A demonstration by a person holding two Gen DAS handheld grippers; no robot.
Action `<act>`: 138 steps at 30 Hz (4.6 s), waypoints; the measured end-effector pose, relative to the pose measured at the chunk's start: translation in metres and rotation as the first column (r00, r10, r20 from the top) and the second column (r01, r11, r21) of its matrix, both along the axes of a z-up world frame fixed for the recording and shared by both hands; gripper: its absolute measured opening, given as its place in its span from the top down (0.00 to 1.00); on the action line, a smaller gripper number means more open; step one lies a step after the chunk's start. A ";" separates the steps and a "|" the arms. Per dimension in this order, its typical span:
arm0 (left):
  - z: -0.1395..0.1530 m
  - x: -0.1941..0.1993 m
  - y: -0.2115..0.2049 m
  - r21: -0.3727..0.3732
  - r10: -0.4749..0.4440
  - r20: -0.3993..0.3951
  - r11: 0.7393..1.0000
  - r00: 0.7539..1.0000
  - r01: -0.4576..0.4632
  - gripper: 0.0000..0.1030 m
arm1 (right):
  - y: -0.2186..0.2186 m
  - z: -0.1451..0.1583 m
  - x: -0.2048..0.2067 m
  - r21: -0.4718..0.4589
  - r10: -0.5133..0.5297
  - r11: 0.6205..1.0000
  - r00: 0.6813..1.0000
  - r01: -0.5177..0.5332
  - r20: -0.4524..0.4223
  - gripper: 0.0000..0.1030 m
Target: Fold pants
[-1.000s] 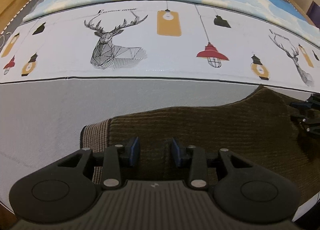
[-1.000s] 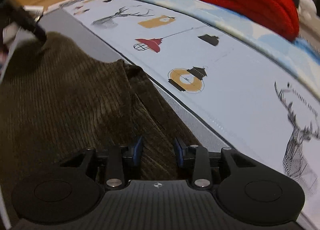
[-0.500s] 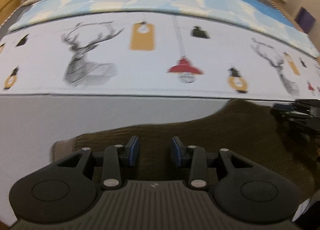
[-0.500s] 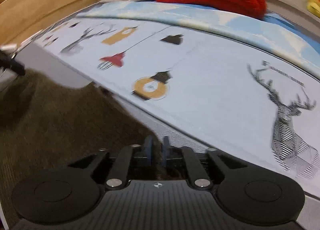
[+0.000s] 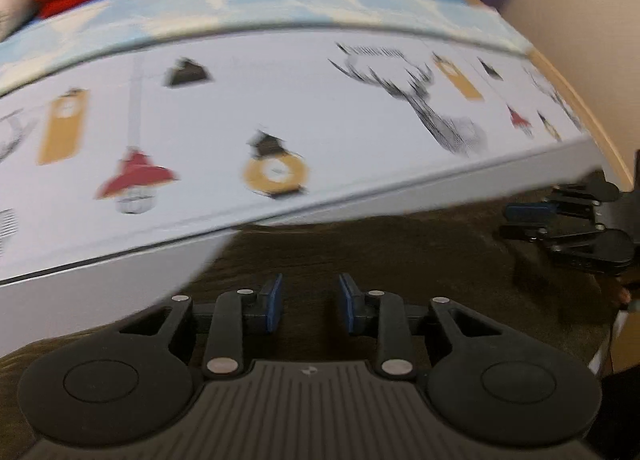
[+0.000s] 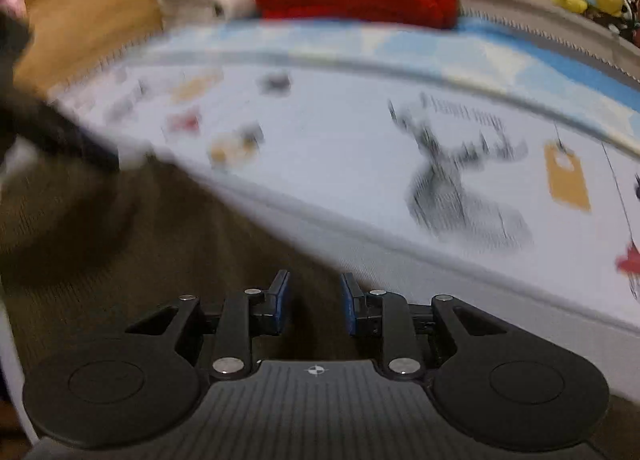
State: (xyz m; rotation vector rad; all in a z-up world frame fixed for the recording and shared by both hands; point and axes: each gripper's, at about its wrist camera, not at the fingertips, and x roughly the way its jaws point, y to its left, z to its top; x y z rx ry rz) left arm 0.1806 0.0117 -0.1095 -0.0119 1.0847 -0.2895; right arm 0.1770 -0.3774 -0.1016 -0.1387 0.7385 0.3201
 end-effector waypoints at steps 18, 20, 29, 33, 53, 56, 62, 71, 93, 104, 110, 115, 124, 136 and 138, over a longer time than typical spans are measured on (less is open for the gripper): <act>-0.044 0.040 -0.006 0.146 0.077 -0.040 0.987 0.996 -0.071 0.98 | -0.140 -0.024 -0.049 0.015 -0.345 0.939 0.936 0.345 0.064 1.00; -0.038 0.036 -0.007 0.155 0.083 -0.042 0.985 0.996 -0.076 0.98 | -0.145 -0.023 -0.047 -0.043 -0.404 0.912 0.912 0.407 0.066 1.00; 0.011 -0.026 -0.022 0.188 -0.023 0.071 0.982 0.997 0.009 0.70 | -0.214 0.017 -0.136 0.004 -0.848 0.527 0.525 0.850 0.063 0.96; 0.032 -0.056 -0.017 0.173 -0.020 0.123 0.985 0.992 -0.001 0.69 | -0.221 0.040 -0.209 0.245 -0.922 0.382 0.386 0.891 0.031 0.81; 0.031 -0.172 -0.036 0.107 0.034 -0.010 0.994 0.999 -0.033 0.65 | -0.235 -0.033 -0.319 0.513 -0.852 0.030 0.291 0.858 -0.436 0.54; 0.028 -0.163 -0.040 0.149 0.032 0.015 0.988 0.999 -0.034 0.63 | -0.244 -0.043 -0.318 0.539 -0.839 -0.056 0.253 0.841 -0.482 0.53; 0.028 -0.148 -0.039 0.131 0.052 0.011 0.990 0.999 -0.053 0.59 | -0.258 -0.057 -0.298 0.536 -0.810 -0.134 0.219 0.834 -0.544 0.52; 0.031 -0.148 -0.037 0.136 0.035 0.036 0.990 0.999 -0.039 0.59 | -0.263 -0.060 -0.274 0.490 -0.845 -0.158 0.139 0.857 -0.517 0.76; 0.053 -0.182 0.088 0.077 0.257 0.080 0.962 0.963 -0.263 0.59 | 0.186 0.078 -0.163 0.030 -0.358 0.922 0.819 0.387 0.449 0.83; 0.059 -0.197 0.135 0.050 0.336 0.076 0.939 0.939 -0.340 0.59 | 0.291 -0.019 -0.122 -0.378 0.026 0.926 0.996 0.008 0.085 0.83; 0.058 -0.194 0.132 0.046 0.332 0.073 0.941 0.940 -0.336 0.59 | 0.296 -0.030 -0.148 -0.405 0.194 0.899 0.981 -0.166 0.029 0.73; 0.058 -0.189 0.122 0.042 0.313 0.079 0.948 0.947 -0.316 0.58 | 0.280 -0.003 -0.154 -0.195 0.207 0.962 0.975 -0.189 0.078 0.64; 0.054 -0.185 0.111 0.076 0.292 0.074 0.952 0.954 -0.297 0.58 | 0.278 -0.028 -0.120 -0.282 0.108 0.955 0.993 -0.093 0.040 0.61; 0.052 -0.185 0.111 0.081 0.294 0.072 0.951 0.953 -0.300 0.58 | 0.270 0.013 -0.133 -0.217 0.109 0.974 0.974 -0.065 0.198 0.88; 0.051 -0.185 0.111 0.087 0.292 0.071 0.951 0.954 -0.297 0.58 | 0.258 0.032 -0.143 -0.131 0.093 0.989 0.965 -0.061 0.246 0.88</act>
